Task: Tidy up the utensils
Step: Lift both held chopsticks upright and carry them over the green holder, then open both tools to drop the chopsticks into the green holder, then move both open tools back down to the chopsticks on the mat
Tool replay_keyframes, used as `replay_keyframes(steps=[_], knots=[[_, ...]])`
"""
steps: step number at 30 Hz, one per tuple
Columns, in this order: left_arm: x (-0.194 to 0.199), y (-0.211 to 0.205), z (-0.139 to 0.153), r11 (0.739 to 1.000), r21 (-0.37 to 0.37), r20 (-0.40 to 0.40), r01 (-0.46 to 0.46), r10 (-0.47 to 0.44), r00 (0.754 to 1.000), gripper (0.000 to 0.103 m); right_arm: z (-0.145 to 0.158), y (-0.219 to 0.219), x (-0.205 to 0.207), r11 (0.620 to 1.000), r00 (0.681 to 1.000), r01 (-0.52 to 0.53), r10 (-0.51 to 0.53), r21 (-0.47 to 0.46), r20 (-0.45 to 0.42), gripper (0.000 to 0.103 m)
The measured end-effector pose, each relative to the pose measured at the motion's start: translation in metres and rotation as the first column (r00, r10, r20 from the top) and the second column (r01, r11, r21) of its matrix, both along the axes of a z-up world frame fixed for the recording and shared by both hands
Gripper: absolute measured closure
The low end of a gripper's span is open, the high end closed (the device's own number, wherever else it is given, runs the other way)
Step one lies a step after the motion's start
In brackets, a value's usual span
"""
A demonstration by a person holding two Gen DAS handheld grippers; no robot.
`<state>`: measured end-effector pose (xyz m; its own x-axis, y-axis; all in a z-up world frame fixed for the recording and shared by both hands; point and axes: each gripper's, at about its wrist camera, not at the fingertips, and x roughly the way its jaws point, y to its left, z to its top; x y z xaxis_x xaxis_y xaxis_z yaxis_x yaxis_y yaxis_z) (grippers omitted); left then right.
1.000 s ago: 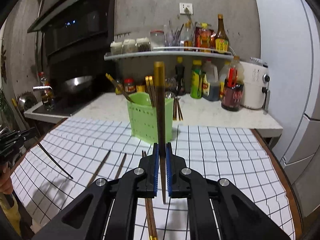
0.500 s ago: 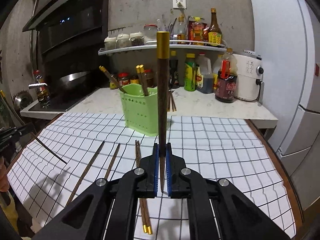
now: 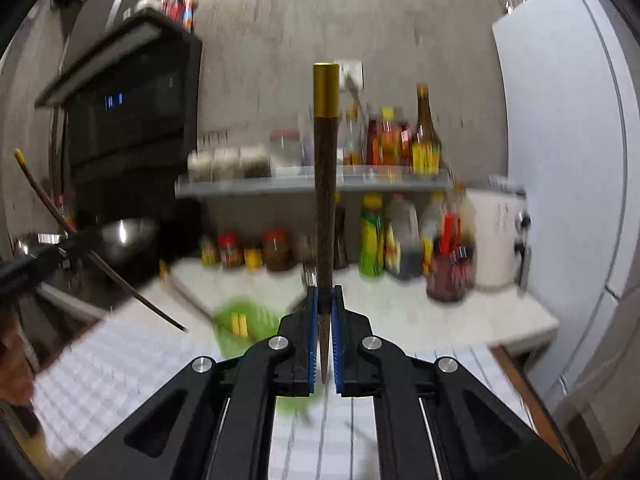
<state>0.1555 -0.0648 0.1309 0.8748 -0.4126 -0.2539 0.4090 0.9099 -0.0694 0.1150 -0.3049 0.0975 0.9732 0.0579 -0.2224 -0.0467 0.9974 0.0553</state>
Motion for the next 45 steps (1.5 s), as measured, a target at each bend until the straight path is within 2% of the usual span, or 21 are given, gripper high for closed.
replay_keyframes(steps=[4, 10, 13, 14, 15, 17, 18, 19, 24, 28, 32, 35, 40, 45], knots=[[0.043, -0.027, -0.005, 1.000, 0.026, -0.040, -0.008, 0.009, 0.999, 0.097, 0.006, 0.008, 0.034, 0.999, 0.999, -0.038, 0.038, 0.015, 0.004, 0.096], [0.097, -0.050, -0.050, 0.996, 0.091, -0.173, 0.008, 0.008, 0.985, 0.097, -0.026, 0.018, 0.081, 0.998, 0.992, -0.064, 0.065, 0.008, -0.111, 0.096], [0.111, -0.053, -0.063, 0.994, 0.105, -0.207, 0.008, 0.014, 0.978, 0.096, -0.042, 0.019, 0.092, 0.998, 0.986, -0.063, 0.064, 0.013, -0.156, 0.094], [0.112, -0.052, -0.065, 0.994, 0.106, -0.212, 0.003, 0.020, 0.977, 0.092, -0.044, 0.018, 0.094, 0.998, 0.984, -0.066, 0.068, 0.018, -0.167, 0.094], [0.112, -0.050, -0.065, 0.995, 0.103, -0.213, -0.002, 0.024, 0.977, 0.081, -0.046, 0.017, 0.093, 0.998, 0.983, -0.065, 0.068, 0.025, -0.171, 0.090], [0.104, -0.045, -0.058, 0.997, 0.080, -0.189, -0.004, 0.019, 0.982, 0.067, -0.043, 0.014, 0.088, 0.998, 0.985, -0.056, 0.061, 0.036, -0.163, 0.080], [0.097, -0.041, -0.052, 0.997, 0.074, -0.163, -0.007, 0.019, 0.986, 0.067, -0.039, 0.012, 0.081, 0.998, 0.986, -0.053, 0.059, 0.041, -0.153, 0.072], [0.091, -0.038, -0.046, 0.997, 0.071, -0.149, -0.010, 0.020, 0.989, 0.067, -0.036, 0.010, 0.075, 0.998, 0.988, -0.050, 0.056, 0.042, -0.144, 0.070], [0.053, -0.018, -0.018, 0.999, 0.038, -0.085, -0.033, 0.036, 0.996, 0.063, -0.020, 0.002, 0.023, 0.999, 0.994, -0.030, 0.033, 0.026, -0.106, 0.069], [0.010, 0.001, -0.019, 0.993, 0.068, -0.076, -0.093, 0.098, 0.992, 0.060, -0.027, -0.001, -0.021, 1.000, 0.992, -0.023, 0.025, 0.021, -0.123, 0.069], [-0.028, 0.020, -0.050, 0.985, 0.122, -0.127, -0.121, 0.137, 0.982, 0.059, -0.062, 0.003, -0.063, 0.999, 0.978, -0.045, 0.047, 0.015, -0.205, 0.069], [-0.055, 0.034, -0.087, 0.976, 0.173, -0.198, -0.133, 0.166, 0.966, 0.059, -0.092, 0.008, -0.089, 0.999, 0.964, -0.053, 0.054, 0.008, -0.260, 0.069], [-0.090, 0.051, -0.150, 0.966, 0.230, -0.343, -0.121, 0.197, 0.918, 0.059, -0.131, 0.016, -0.119, 0.999, 0.940, -0.052, 0.052, 0.010, -0.337, 0.069], [-0.112, 0.062, -0.189, 0.966, 0.238, -0.446, -0.103, 0.203, 0.872, 0.059, -0.157, 0.019, -0.140, 1.000, 0.921, -0.028, 0.029, 0.009, -0.389, 0.069]])
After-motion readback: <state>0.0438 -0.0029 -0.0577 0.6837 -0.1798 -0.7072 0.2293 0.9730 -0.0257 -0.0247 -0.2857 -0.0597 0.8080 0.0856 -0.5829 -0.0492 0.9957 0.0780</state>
